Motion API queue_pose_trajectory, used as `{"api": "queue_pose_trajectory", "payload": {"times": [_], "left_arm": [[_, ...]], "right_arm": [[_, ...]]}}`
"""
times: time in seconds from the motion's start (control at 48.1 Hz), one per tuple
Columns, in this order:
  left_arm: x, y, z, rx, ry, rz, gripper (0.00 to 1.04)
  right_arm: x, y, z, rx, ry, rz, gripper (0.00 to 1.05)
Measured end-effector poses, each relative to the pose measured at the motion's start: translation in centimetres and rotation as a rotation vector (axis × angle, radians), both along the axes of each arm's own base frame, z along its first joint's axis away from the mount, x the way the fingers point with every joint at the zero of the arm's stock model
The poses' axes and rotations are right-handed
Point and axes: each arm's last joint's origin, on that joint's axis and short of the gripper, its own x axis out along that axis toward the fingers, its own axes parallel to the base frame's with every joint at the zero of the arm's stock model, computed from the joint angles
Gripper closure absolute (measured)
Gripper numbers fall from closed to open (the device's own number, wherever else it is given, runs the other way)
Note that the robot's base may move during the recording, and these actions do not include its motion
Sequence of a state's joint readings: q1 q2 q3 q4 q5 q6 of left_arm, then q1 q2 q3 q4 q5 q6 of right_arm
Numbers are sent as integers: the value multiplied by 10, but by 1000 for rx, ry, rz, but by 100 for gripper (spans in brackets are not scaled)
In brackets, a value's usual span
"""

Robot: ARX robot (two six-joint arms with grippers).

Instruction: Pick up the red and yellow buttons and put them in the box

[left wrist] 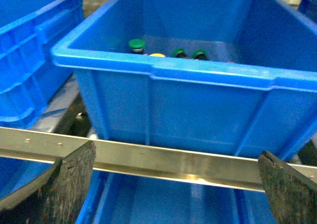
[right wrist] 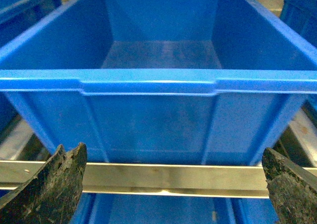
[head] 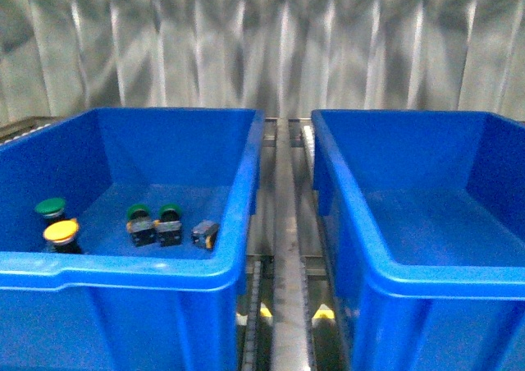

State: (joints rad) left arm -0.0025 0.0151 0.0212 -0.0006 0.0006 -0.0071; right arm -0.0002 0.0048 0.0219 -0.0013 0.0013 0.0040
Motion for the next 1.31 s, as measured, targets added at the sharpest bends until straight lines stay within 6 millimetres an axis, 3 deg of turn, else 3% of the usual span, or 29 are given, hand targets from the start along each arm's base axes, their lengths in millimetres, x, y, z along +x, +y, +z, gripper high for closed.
{"api": "queue_pose_trajectory", "payload": {"times": [0.416, 0.499, 0.686, 0.936, 1.019, 1.165, 1.31], "left_arm": [[0, 0, 0, 0, 0, 4, 8], [3, -1, -1, -127, 151, -24, 8], [30, 1, 52, -200, 105, -41, 8], [87, 4, 116, -152, 140, 5, 8], [126, 0, 142, -128, 183, 23, 8], [190, -28, 174, -107, 282, -50, 8], [224, -52, 185, -94, 377, -56, 8]], "right_arm": [[0, 0, 0, -1, 0, 6, 3], [0, 0, 0, -1, 0, 3, 3], [0, 0, 0, -1, 0, 2, 3], [0, 0, 0, -1, 0, 2, 3], [0, 0, 0, -1, 0, 2, 3], [0, 0, 0, -1, 0, 2, 3], [0, 0, 0, -1, 0, 2, 3]]}}
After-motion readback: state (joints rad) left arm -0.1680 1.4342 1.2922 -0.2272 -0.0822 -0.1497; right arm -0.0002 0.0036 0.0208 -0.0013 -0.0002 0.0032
